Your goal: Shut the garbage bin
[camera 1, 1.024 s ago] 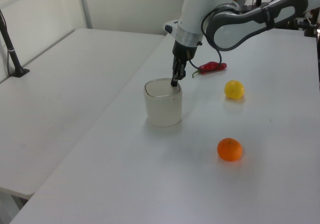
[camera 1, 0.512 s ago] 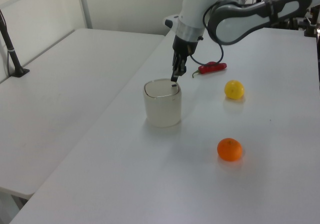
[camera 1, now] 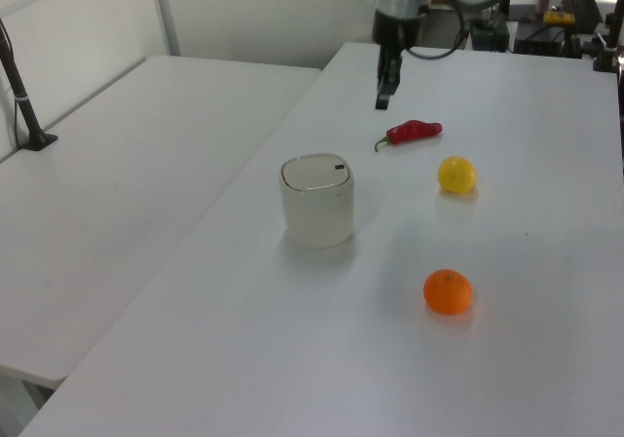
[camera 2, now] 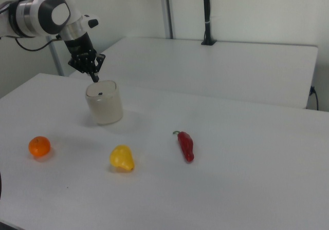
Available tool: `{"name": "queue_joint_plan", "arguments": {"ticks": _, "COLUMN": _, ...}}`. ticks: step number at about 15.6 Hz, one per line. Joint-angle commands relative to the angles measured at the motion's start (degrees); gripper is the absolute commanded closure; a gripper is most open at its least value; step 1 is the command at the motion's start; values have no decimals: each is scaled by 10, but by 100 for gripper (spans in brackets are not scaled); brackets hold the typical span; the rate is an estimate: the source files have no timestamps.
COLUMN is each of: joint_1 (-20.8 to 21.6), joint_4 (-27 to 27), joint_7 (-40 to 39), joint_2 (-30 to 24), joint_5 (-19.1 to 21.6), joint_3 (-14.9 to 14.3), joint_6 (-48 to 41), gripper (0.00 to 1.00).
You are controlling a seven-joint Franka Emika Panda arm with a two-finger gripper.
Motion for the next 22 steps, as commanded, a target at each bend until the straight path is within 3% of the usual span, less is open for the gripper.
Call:
{"name": "queue_joint_plan", "arguments": {"ticks": 1, "joint_1": -35, "joint_4": -22, "joint_7": 62, "joint_2": -62, "joint_5": -5, "joint_3": 0, "joint_6": -84, "gripper": 100}}
{"name": "queue_joint_plan", "arguments": {"ticks": 6, "joint_1": -75, "joint_4": -36, "joint_7": 111, "joint_2": -109, "joint_5": -6, "joint_3": 0, "joint_6": -169, "gripper": 100}}
{"name": "queue_joint_plan", "arguments": {"ticks": 13, "joint_1": -96, "joint_4": -64, "joint_7": 124, "joint_2": -126, "joint_5": -6, "joint_3": 1, "joint_6": -171, "gripper": 99}}
{"name": "queue_joint_plan", "arguments": {"ticks": 14, "joint_1": -97, "joint_4": -64, "joint_7": 124, "joint_2": -127, "joint_5": -6, "joint_3": 1, "joint_6": -169, "gripper": 91}}
{"name": "queue_joint_plan", "arguments": {"ticks": 15, "joint_1": -97, "joint_4": -63, "joint_7": 124, "joint_2": -126, "joint_5": -6, "joint_3": 1, "joint_6": -169, "gripper": 68}}
{"name": "queue_joint_plan", "arguments": {"ticks": 16, "joint_1": -99, "joint_4": -63, "joint_7": 124, "joint_2": -126, "joint_5": -6, "joint_3": 1, "joint_6": -169, "gripper": 37}}
{"name": "queue_joint_plan", "arguments": {"ticks": 17, "joint_1": -102, "joint_4": -63, "joint_7": 124, "joint_2": -126, "joint_5": -6, "joint_3": 1, "joint_6": -172, "gripper": 17}}
{"name": "queue_joint_plan", "arguments": {"ticks": 18, "joint_1": -101, "joint_4": -63, "joint_7": 124, "joint_2": -126, "joint_5": -6, "joint_3": 1, "joint_6": -173, "gripper": 6}}
{"name": "queue_joint_plan", "arguments": {"ticks": 22, "joint_1": -101, "joint_4": -63, "joint_7": 125, "joint_2": -128, "joint_5": -6, "joint_3": 1, "joint_6": -176, "gripper": 0}}
